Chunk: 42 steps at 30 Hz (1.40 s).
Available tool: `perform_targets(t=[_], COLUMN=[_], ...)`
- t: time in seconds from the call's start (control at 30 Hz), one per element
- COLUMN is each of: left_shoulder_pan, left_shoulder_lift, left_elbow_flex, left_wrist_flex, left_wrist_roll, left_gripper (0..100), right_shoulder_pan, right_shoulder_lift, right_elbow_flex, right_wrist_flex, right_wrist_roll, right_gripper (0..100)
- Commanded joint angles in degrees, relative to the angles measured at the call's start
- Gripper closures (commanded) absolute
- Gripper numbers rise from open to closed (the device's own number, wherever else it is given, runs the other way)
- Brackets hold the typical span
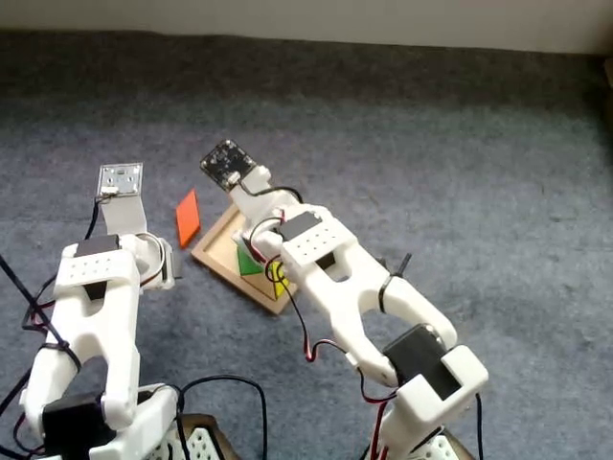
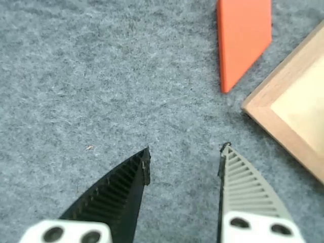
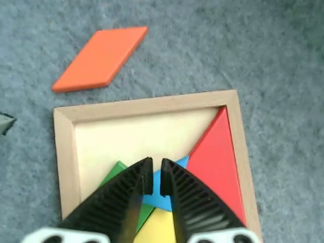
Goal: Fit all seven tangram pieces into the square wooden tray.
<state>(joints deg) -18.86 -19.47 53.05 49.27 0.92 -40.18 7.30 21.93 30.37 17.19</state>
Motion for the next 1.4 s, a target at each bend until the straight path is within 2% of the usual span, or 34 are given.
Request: perform_targets(t=[0.0,0.23,0.5,0.77,1.03,1.23,1.37], left_shoulder_pan=[1.27,1.10,1.19,1.10,1.10,1.10,1.10], left_shoulder_lift=[-1.89,-1.89,-1.89,-1.89,-1.89,-1.89,-1.89], left_elbow_flex=[-0.22,-0.22,-0.22,-0.22,-0.22,-0.22,-0.22], left_wrist_flex=[-0.70,-0.70,-0.70,-0.70,-0.70,-0.70,-0.70], left_wrist_roll=[0.18,0.18,0.18,0.18,0.18,0.18,0.18], left_gripper=[77,77,77,77,77,77,77], right_shoulder_pan=[-0.22,-0.22,-0.66,-1.01,-0.75,-0.66,-0.75], right_shoulder_lift=[-1.45,-3.82,-3.47,3.91,3.38,-3.74,-3.91], right_elbow_flex=[-0.31,-0.13,-0.22,-2.42,-4.62,-4.44,-4.44], right_wrist_flex=[1.27,9.45,8.40,6.81,8.13,9.89,3.30], right_wrist_roll=[-0.18,-0.18,-0.18,-0.18,-0.44,-0.53,-0.53], right_gripper=[95.4,95.4,95.4,95.4,95.7,95.7,95.7])
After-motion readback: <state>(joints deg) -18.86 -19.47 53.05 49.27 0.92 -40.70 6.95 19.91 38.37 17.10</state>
